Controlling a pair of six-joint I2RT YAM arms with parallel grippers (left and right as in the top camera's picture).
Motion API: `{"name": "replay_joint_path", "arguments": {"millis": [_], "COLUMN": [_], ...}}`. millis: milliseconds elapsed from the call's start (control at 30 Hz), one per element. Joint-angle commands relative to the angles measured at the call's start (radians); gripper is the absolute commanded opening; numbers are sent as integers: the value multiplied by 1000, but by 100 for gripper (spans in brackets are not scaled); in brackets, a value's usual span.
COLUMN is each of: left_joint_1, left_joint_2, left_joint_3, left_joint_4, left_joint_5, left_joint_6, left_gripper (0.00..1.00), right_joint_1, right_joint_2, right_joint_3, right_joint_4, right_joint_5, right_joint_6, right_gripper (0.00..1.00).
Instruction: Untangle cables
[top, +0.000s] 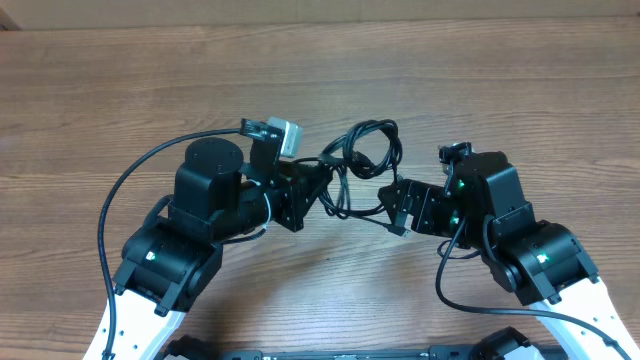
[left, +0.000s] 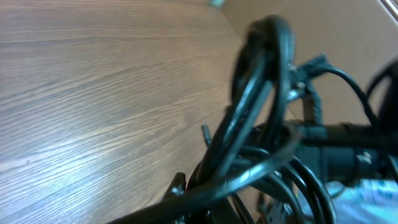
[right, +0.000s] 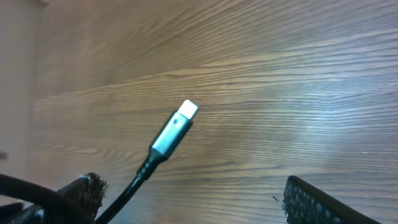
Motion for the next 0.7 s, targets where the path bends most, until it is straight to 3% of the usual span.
{"name": "replay_joint_path", "arguments": {"millis": [0, 233, 467, 667], "left_joint_1": [0, 0, 0, 0], "left_joint_2": [-41, -50, -51, -51], "left_joint_3": [9, 9, 9, 9], "left_joint_4": [4, -55, -138, -206], "left_joint_5": [99, 99, 84, -31], "left_joint_6": [125, 222, 366, 375], "left_gripper": [4, 4, 4, 4], "right_joint_1": [-3, -3, -3, -3], "right_joint_2": [-3, -3, -5, -48], "right_joint_3": [13, 13, 36, 124], "right_joint_4": [-80, -258, -269, -267], "right_joint_5": [209, 425, 376, 367], "right_joint_6": [27, 151, 153, 141], "right_gripper": [90, 91, 90, 90]}}
